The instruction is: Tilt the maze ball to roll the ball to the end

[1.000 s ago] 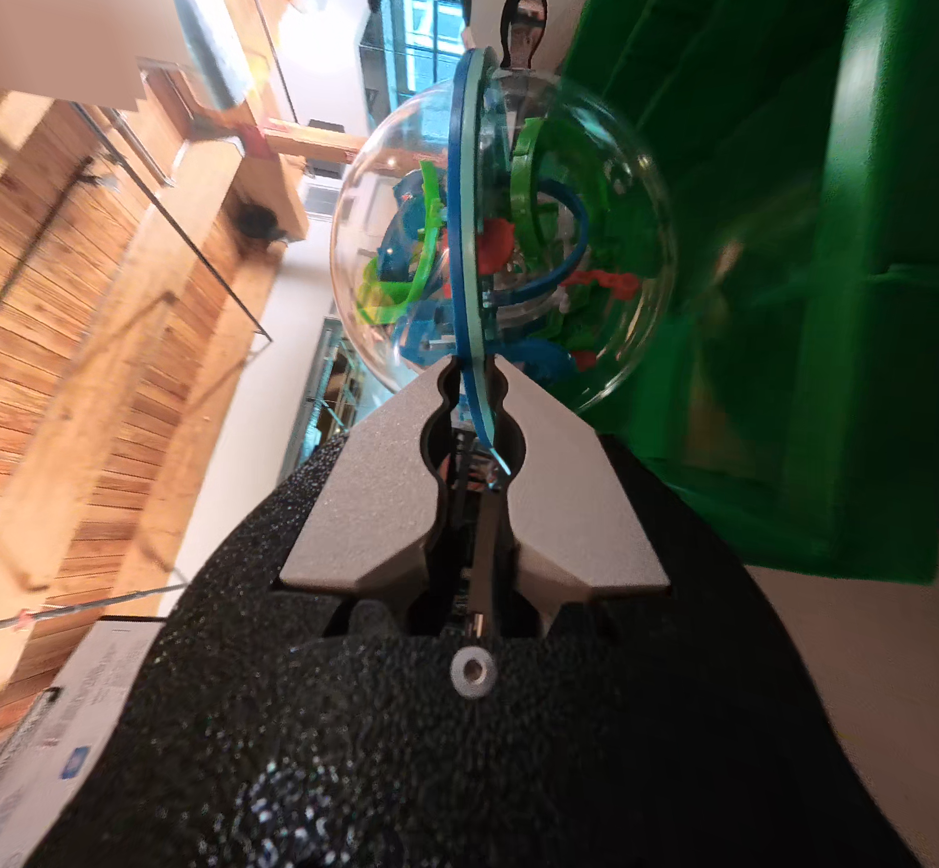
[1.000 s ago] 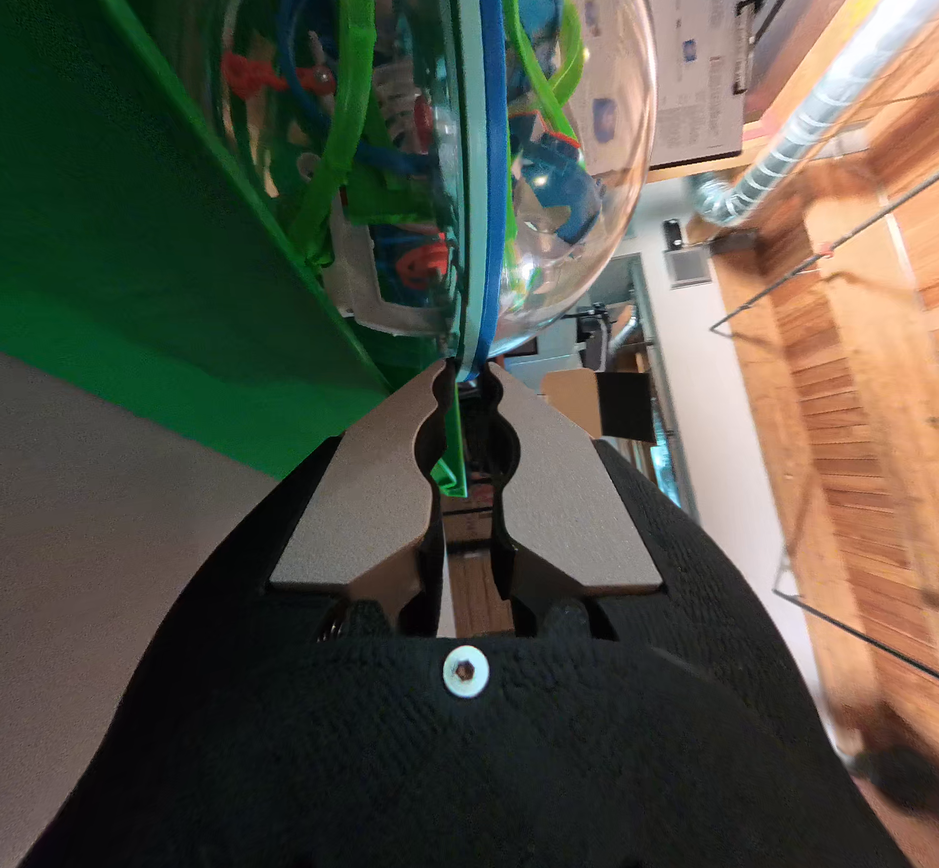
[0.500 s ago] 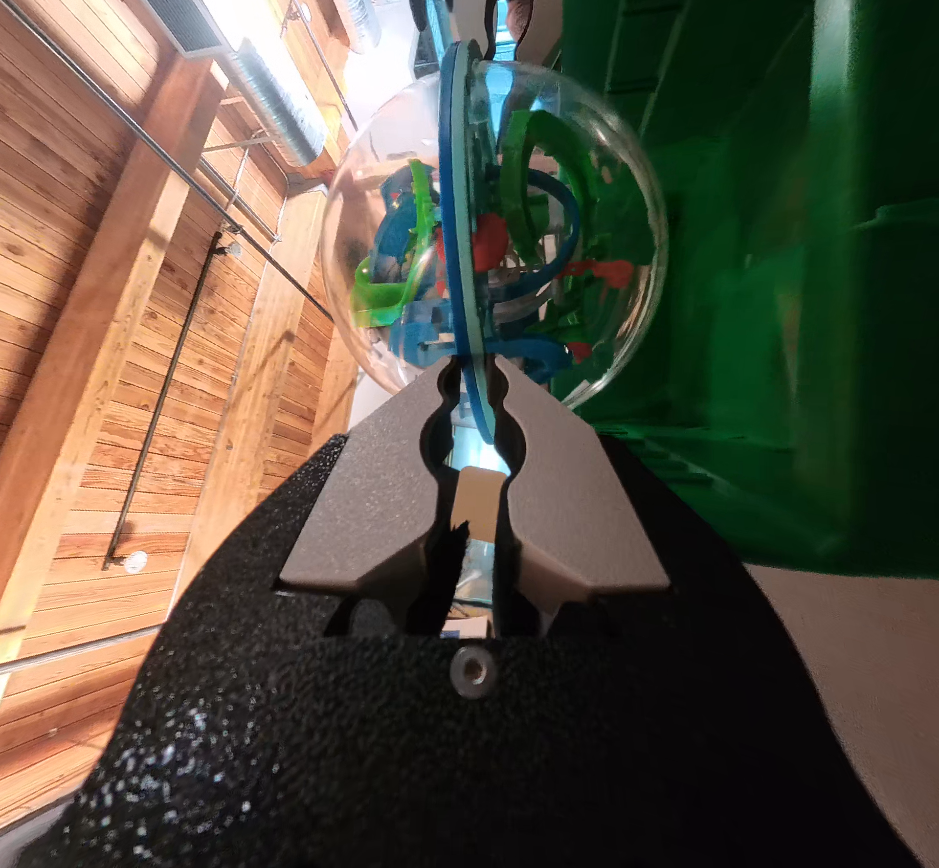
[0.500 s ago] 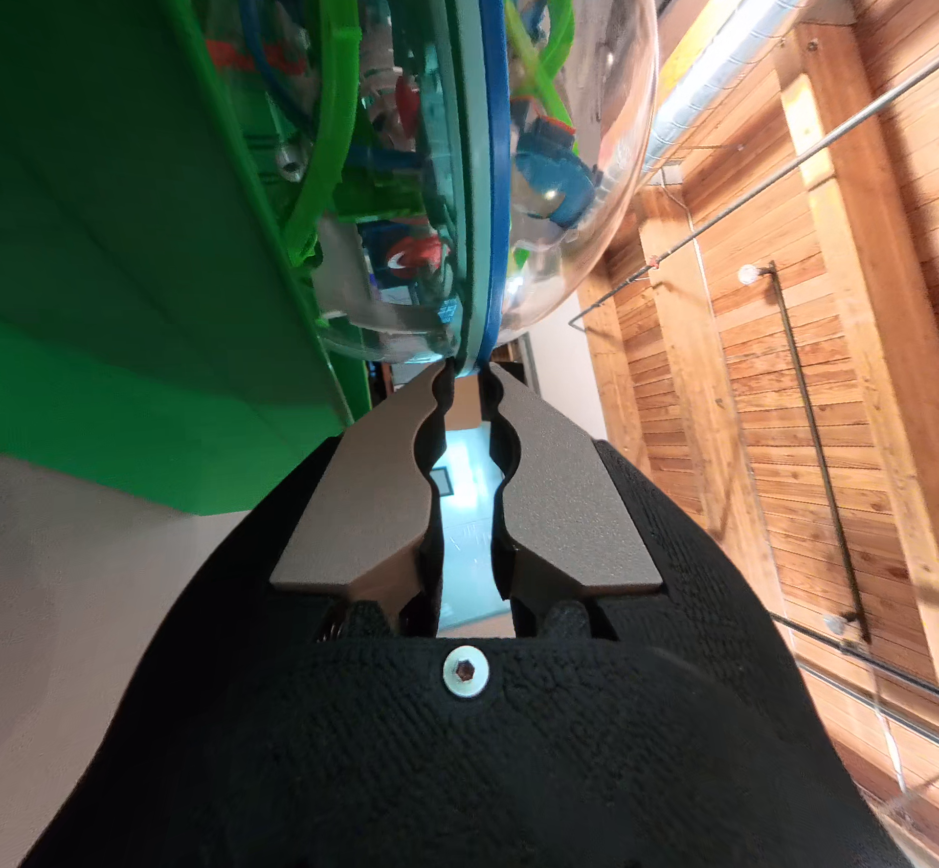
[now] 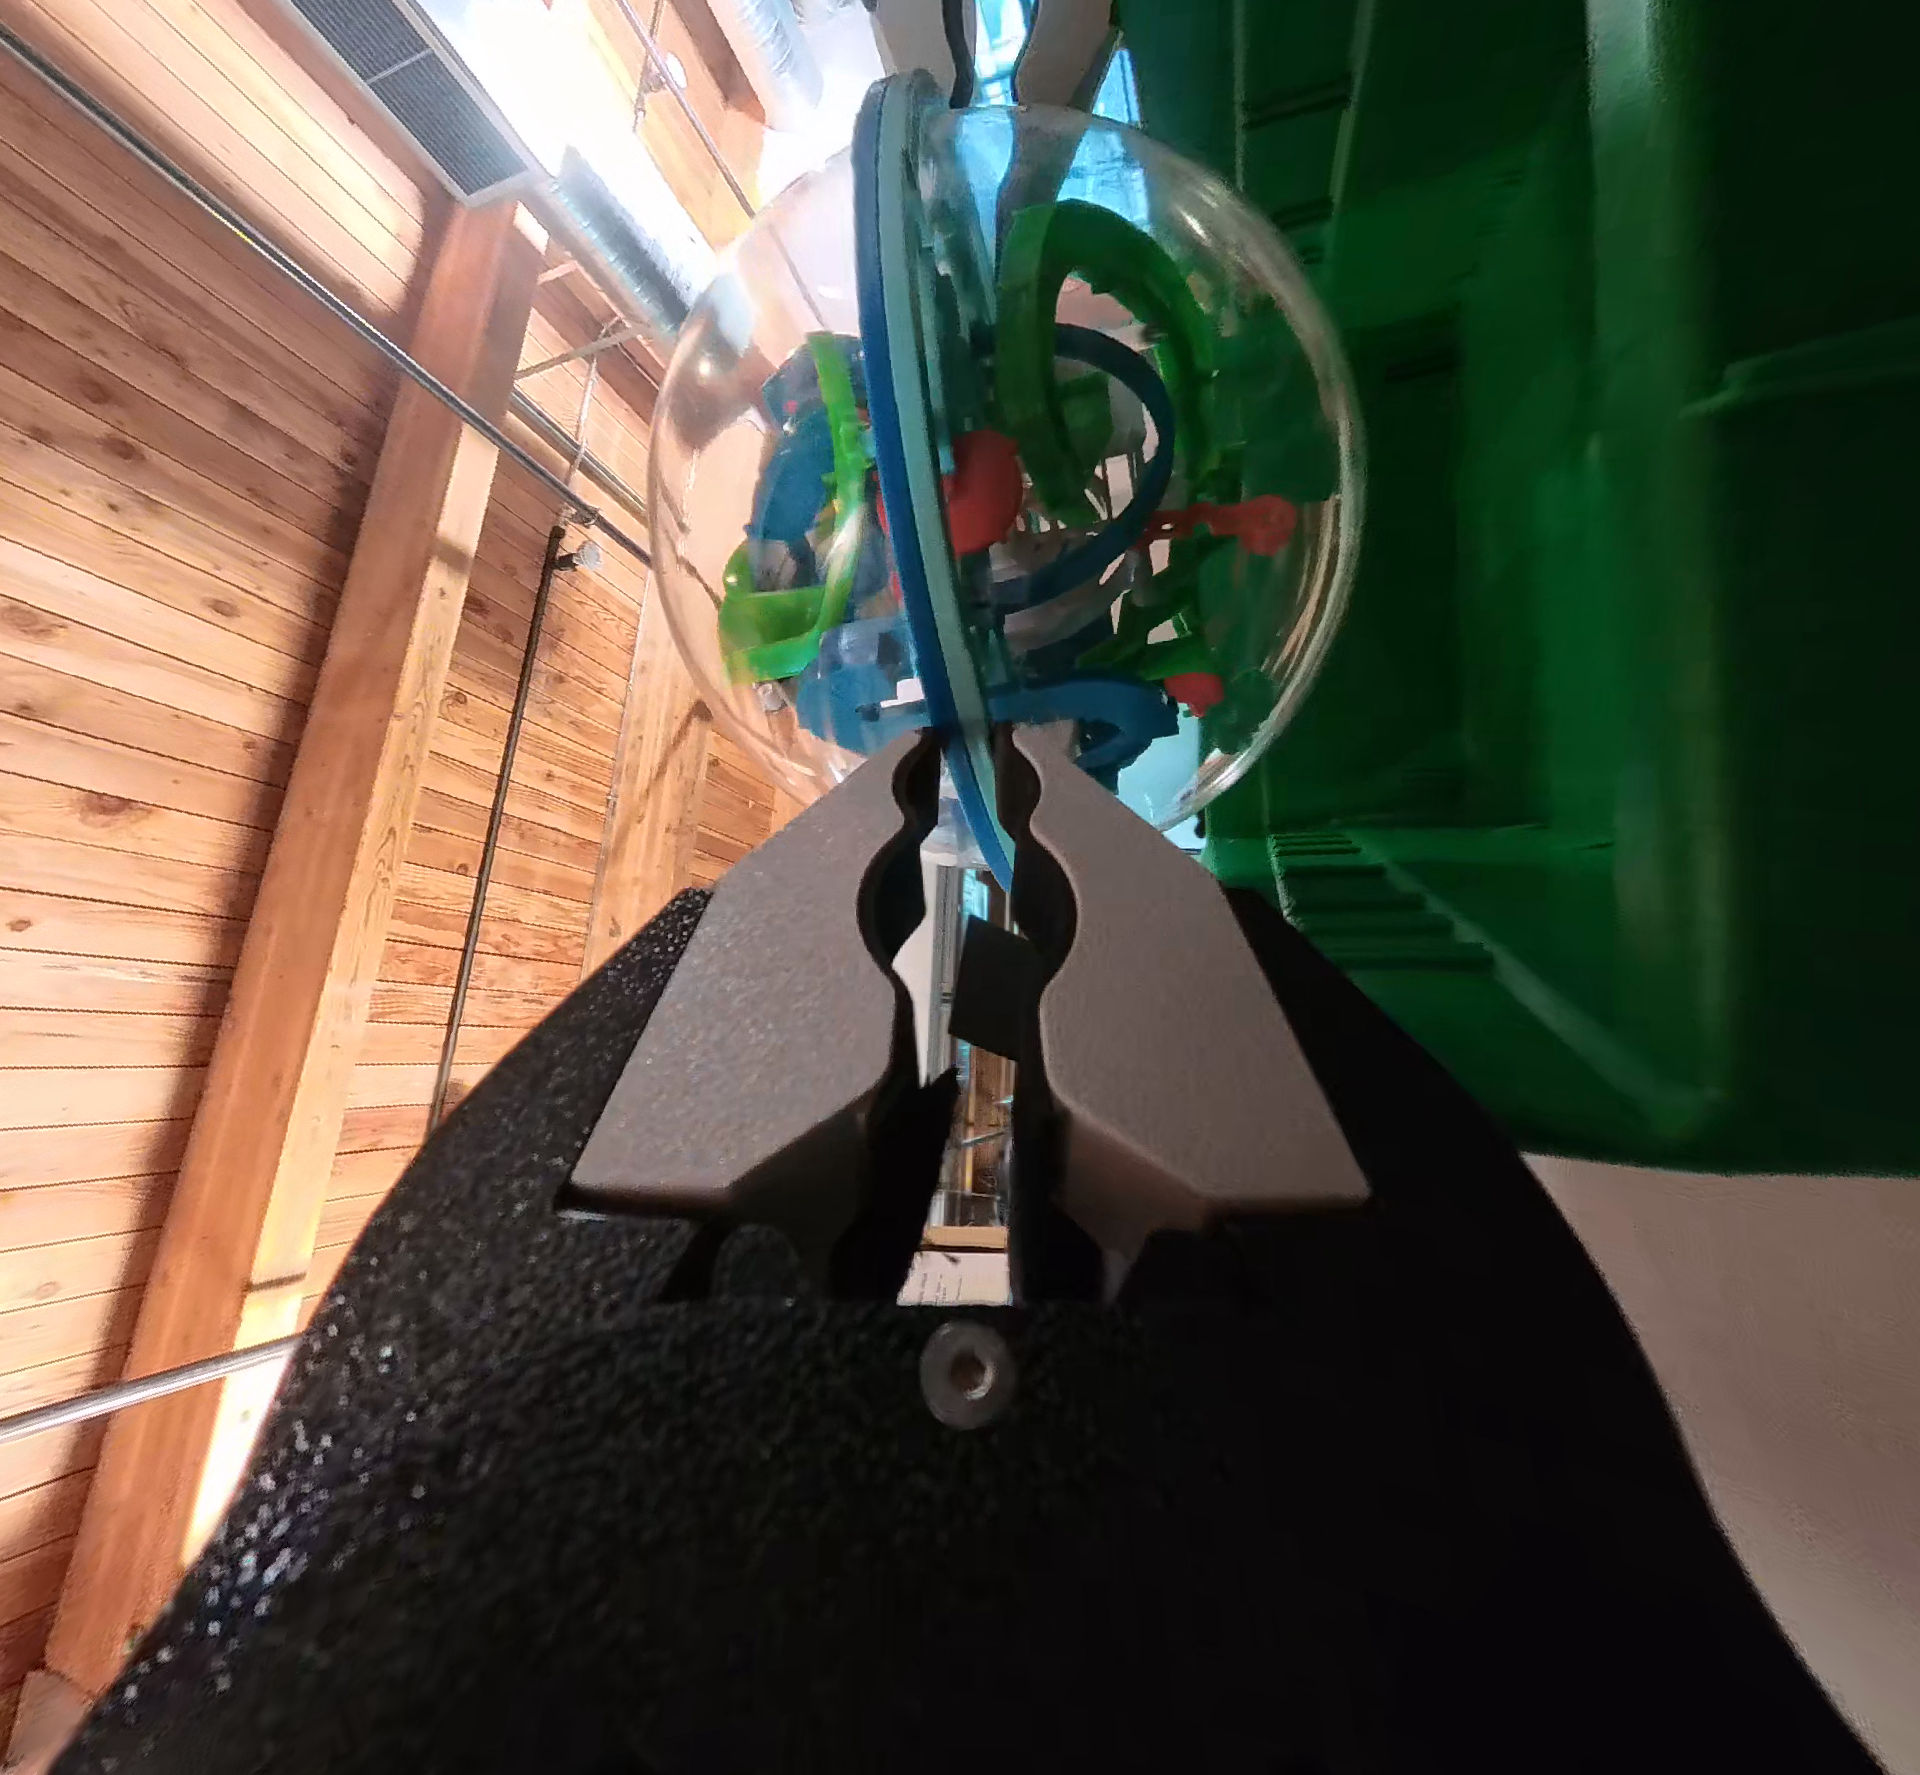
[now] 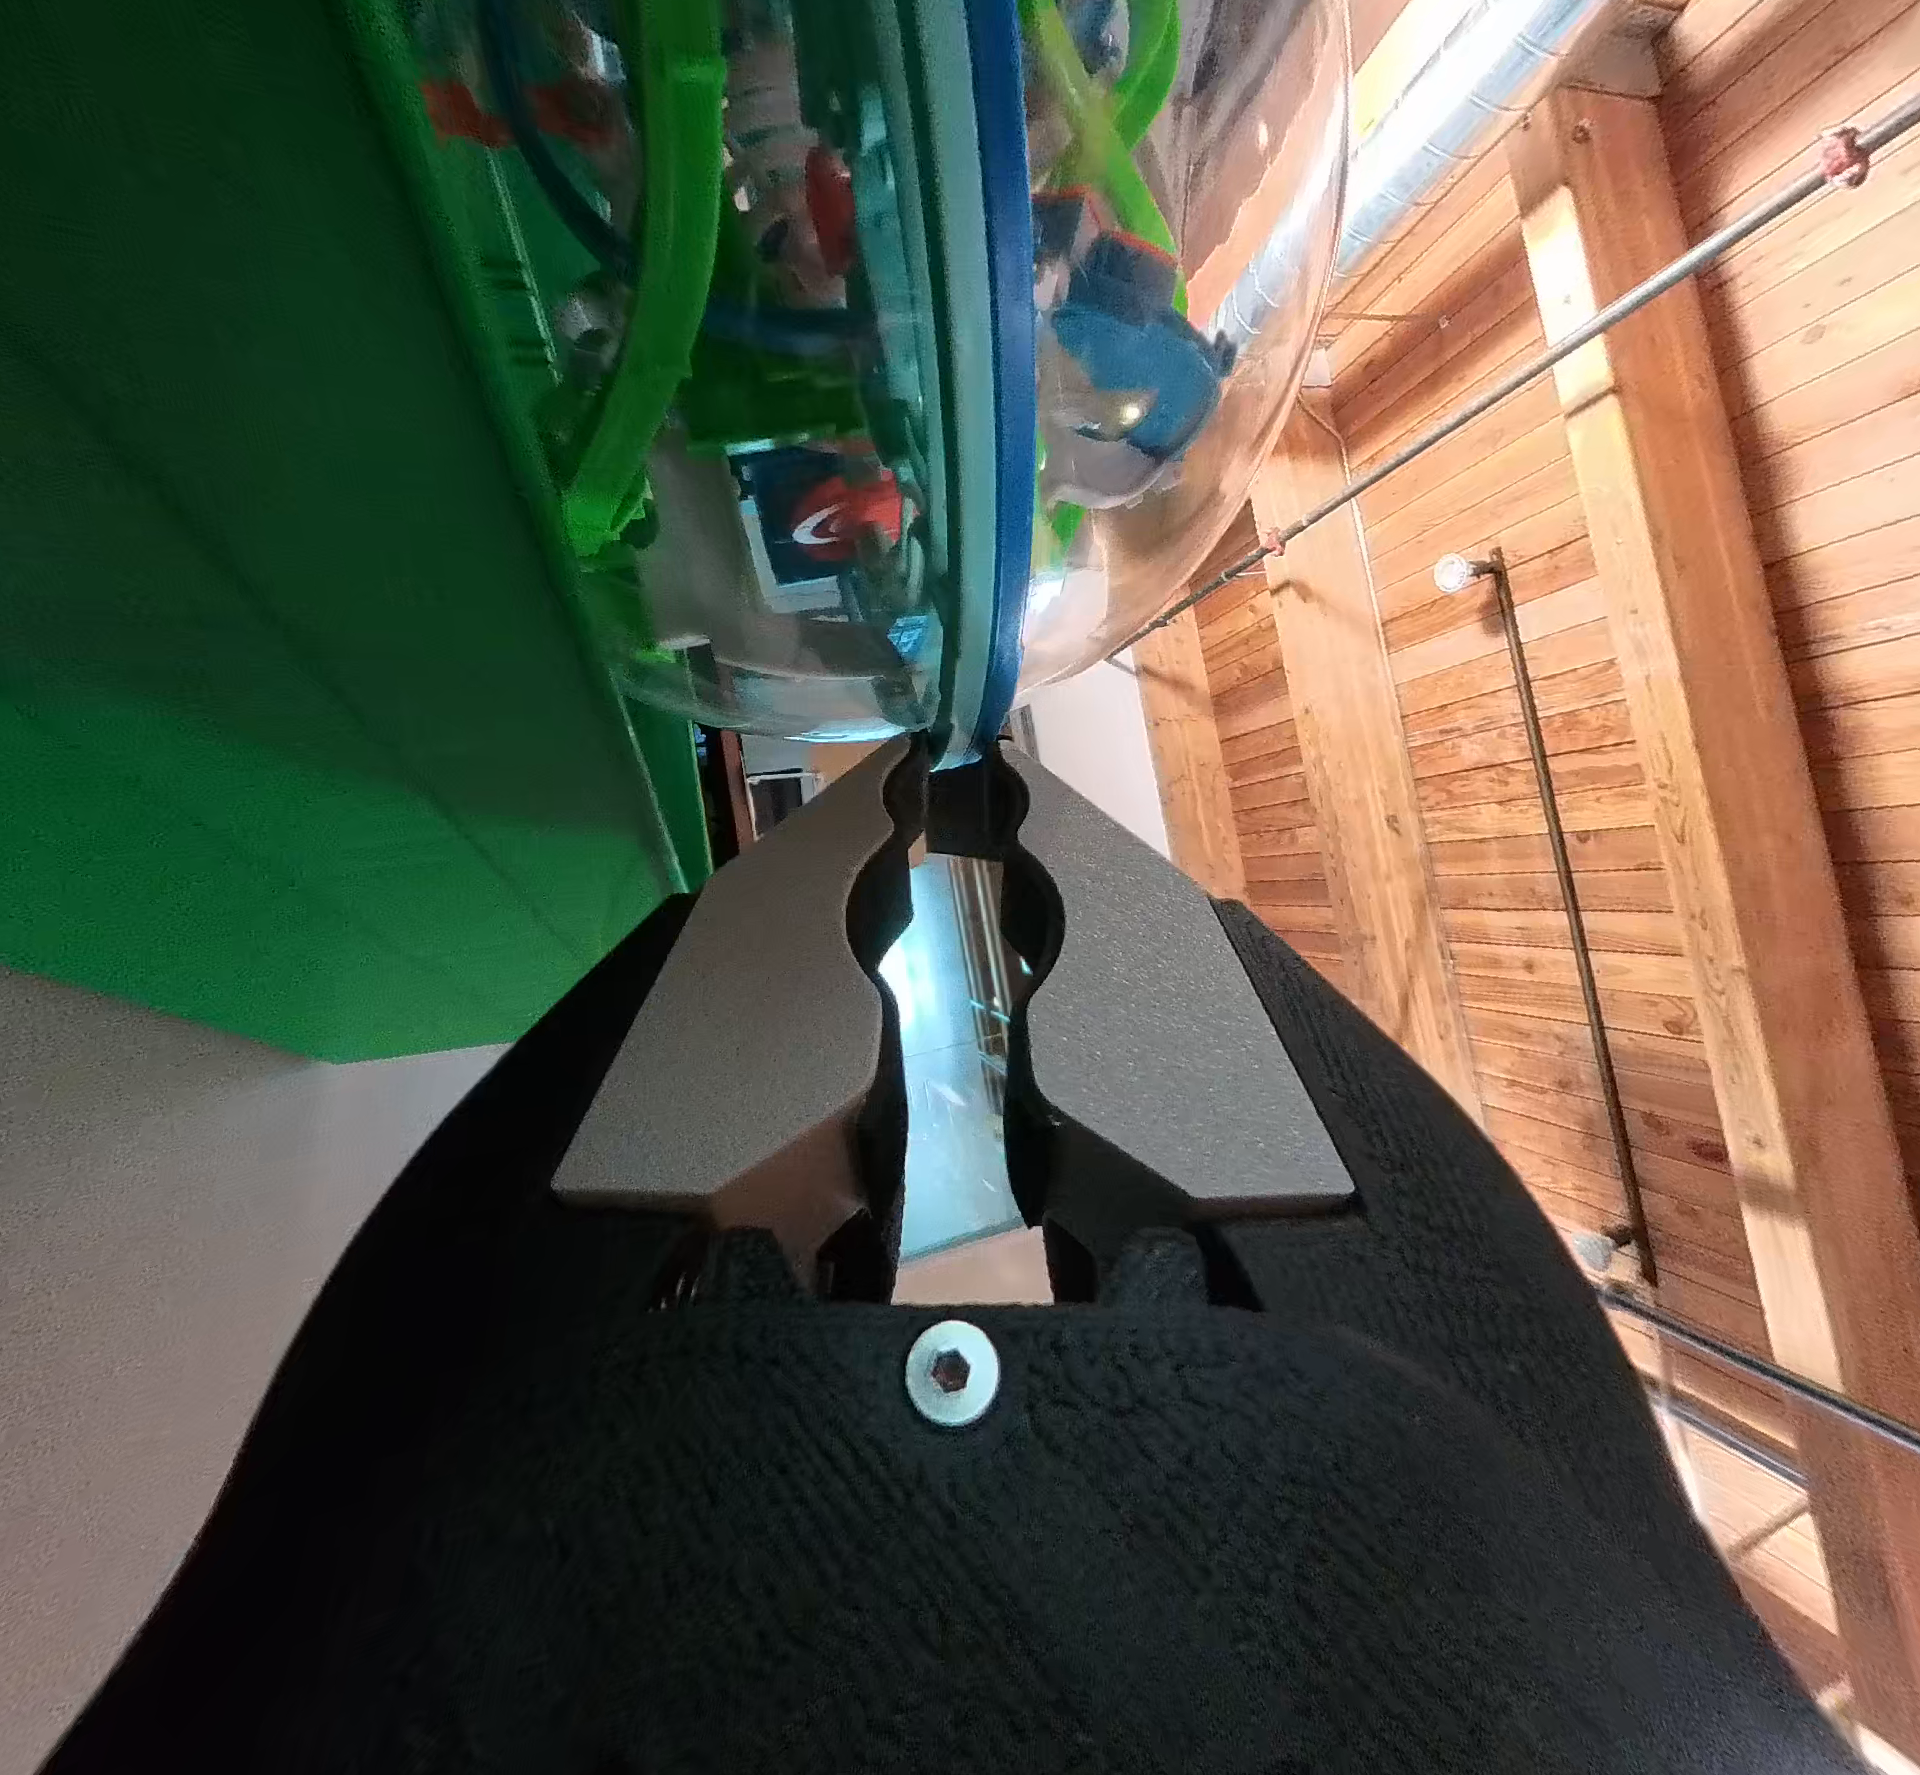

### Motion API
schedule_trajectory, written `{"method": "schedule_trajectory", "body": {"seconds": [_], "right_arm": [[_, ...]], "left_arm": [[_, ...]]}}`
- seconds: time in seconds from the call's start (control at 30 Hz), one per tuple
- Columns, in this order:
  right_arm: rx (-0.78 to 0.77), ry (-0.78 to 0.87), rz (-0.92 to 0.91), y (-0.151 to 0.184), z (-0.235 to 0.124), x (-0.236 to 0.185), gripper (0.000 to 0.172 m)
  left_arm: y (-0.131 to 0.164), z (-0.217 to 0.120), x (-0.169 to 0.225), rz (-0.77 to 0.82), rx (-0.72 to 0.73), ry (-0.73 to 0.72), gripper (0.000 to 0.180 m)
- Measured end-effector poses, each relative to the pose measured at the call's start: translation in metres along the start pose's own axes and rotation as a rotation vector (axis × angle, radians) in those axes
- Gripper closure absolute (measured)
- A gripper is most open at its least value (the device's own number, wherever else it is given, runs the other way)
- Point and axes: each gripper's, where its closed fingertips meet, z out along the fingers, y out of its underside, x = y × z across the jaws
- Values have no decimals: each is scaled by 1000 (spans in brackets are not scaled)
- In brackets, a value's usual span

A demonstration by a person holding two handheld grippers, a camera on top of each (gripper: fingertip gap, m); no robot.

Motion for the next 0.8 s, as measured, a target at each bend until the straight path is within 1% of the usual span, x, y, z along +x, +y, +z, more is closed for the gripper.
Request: {"method": "schedule_trajectory", "body": {"seconds": [0.8], "right_arm": [[-12,-44,-5,1,3,-9,163]], "left_arm": [[3,0,0,2,-12,12,173]]}}
